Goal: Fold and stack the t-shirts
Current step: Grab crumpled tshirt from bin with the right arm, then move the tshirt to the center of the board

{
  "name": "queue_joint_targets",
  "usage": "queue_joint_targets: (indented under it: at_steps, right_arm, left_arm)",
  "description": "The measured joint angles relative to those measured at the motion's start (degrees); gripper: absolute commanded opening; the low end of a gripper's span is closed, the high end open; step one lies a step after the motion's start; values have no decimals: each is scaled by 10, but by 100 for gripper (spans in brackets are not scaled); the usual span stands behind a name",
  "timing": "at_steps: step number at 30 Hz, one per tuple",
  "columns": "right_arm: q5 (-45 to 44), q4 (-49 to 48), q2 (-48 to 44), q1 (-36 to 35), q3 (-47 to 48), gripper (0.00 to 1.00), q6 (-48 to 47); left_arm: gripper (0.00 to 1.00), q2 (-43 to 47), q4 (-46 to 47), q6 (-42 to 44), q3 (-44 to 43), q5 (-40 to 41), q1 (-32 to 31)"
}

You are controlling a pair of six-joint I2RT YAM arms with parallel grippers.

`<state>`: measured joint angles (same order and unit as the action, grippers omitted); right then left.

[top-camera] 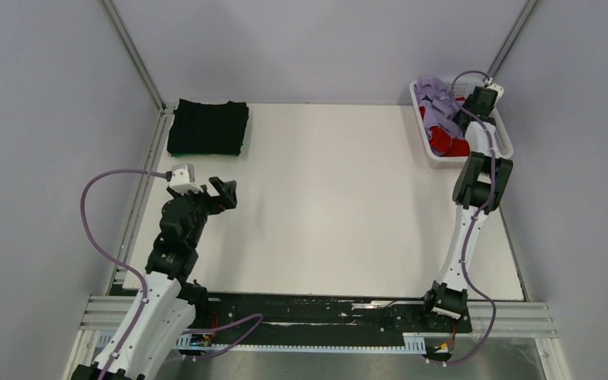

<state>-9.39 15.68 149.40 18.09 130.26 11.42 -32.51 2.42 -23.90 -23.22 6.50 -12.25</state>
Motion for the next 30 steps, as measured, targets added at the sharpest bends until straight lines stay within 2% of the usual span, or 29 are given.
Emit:
queue_joint_targets:
  at_steps: [2, 3, 12, 20, 26, 30]
  right_arm:
    - [2, 0, 2, 2, 8, 2, 4]
    - [4, 0, 2, 4, 10, 0, 7]
    - [33, 3, -38, 10, 8, 0, 6]
    - [71, -16, -219, 10, -10, 0, 9]
    - [145, -73, -346, 11, -20, 0, 23]
    - [199, -105, -394, 11, -26, 0, 38]
  left_arm:
    - [100, -7, 0, 0, 0, 0, 0]
    - [100, -9, 0, 1, 0, 0, 0]
    - [100, -13, 0, 1, -2, -2, 0]
    - [100, -7, -19, 1, -16, -2, 0]
    - [100, 20, -29, 0, -16, -6, 0]
    - [100, 41, -40, 0, -16, -7, 0]
